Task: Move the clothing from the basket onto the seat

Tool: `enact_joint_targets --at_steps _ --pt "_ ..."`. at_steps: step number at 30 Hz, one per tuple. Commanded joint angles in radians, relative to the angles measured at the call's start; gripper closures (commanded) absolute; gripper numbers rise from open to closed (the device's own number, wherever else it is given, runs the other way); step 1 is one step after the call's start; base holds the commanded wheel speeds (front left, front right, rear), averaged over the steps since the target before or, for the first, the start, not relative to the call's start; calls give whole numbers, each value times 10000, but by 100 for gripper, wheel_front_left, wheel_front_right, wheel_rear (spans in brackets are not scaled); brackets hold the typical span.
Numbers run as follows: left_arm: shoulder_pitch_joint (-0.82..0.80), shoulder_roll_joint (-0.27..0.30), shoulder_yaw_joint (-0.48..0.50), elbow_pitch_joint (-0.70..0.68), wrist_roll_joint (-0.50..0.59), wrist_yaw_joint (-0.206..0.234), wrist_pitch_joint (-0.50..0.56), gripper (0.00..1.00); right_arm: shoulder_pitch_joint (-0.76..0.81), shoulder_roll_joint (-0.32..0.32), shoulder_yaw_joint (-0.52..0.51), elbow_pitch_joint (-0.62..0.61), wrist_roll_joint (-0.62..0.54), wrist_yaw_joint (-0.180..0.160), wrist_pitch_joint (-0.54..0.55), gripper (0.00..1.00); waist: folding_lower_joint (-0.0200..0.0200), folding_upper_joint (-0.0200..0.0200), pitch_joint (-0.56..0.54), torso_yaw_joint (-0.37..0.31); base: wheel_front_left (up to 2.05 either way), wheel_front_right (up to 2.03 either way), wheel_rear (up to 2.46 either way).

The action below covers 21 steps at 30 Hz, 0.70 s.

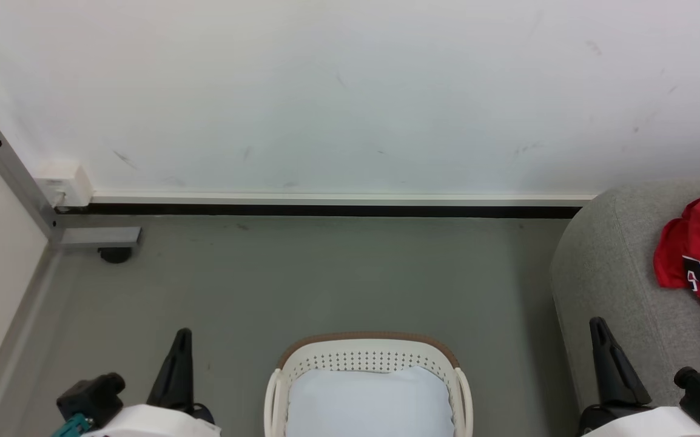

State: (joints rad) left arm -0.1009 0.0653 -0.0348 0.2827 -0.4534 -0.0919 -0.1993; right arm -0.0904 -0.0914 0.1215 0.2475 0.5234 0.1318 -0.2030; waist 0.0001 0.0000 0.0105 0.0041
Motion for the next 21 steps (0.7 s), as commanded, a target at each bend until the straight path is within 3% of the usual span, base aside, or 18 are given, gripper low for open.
enact_joint_targets --at_steps 1,21 --pt "-170 22 101 -194 -464 -49 103 100 -161 -19 -120 -138 477 -2 82 100 0 0 -1 0 0 0 0" --pt "-147 -22 466 -274 -3454 -146 903 100 -182 35 -640 -125 3351 -6 842 100 0 0 -14 -8 0 0 0"
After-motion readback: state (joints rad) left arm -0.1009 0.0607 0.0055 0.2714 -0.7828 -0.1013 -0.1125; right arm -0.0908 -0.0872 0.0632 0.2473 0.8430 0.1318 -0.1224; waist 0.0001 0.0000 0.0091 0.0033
